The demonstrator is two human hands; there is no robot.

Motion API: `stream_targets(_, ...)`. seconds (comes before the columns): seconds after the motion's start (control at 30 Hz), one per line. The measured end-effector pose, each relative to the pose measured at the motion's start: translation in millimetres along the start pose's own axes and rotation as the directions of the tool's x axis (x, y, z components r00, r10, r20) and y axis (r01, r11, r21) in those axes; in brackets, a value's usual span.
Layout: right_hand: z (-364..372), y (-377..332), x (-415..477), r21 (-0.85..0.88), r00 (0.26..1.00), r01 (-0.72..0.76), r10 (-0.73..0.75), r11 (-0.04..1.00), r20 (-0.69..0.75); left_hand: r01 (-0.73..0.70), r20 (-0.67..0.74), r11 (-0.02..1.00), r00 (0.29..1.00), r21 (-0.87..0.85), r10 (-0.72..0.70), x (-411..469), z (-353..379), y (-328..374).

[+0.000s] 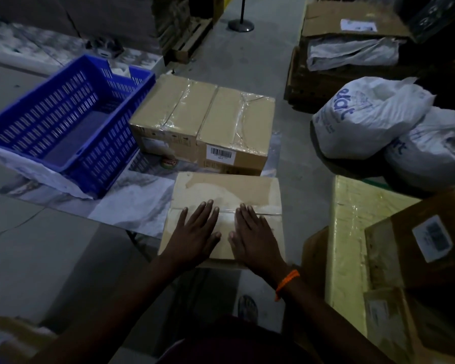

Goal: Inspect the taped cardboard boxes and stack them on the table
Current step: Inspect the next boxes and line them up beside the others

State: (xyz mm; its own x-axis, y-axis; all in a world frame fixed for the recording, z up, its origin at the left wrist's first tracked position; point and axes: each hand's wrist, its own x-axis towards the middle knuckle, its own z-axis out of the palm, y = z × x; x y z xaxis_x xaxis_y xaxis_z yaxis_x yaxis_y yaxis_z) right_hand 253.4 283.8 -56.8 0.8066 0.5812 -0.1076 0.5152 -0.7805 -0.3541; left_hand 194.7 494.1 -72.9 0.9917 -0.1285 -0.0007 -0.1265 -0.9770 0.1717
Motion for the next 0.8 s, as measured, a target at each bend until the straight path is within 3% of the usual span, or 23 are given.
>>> stream_targets(0.13, 5, 18, -38, -0.071, 0.998, 0.06, -0.06, 0.996, 0.004, -0.063, -0.041, 0.998, 0.997, 0.021, 0.064, -32, 4, -4)
stream_targets(0.43, 13, 31, -42, -0.093, 0.999, 0.052, -0.053, 0.994, -0.009, -0.04, -0.008, 0.999, 0.999, 0.029, 0.04, -31, 5, -2)
stream_targets(0.57, 1, 30, -35, 0.003, 0.998, 0.069, -0.069, 0.998, 0.011, -0.022, -0.004, 1.0, 1.0, 0.001, 0.022, -29, 3, -2)
stream_targets(0.63, -6, 32, -29, 0.047, 0.991, 0.071, -0.065, 0.996, -0.114, 0.033, 0.008, 0.999, 0.999, -0.041, -0.033, -22, -1, -7)
stream_targets(0.7, -12, 38, -16, 0.148, 0.951, -0.028, 0.072, 0.989, -0.301, 0.132, -0.028, 0.987, 0.99, -0.096, -0.135, -10, -9, -14)
stream_targets(0.73, -17, 40, -8, 0.275, 0.921, -0.123, 0.213, 0.954, -0.326, 0.2, -0.055, 0.972, 0.977, -0.127, -0.208, -2, -14, -19)
stream_targets(0.8, -26, 53, 13, 0.507, 0.858, -0.29, 0.455, 0.811, -0.237, 0.359, -0.06, 0.889, 0.919, -0.285, -0.391, 16, -26, -29)
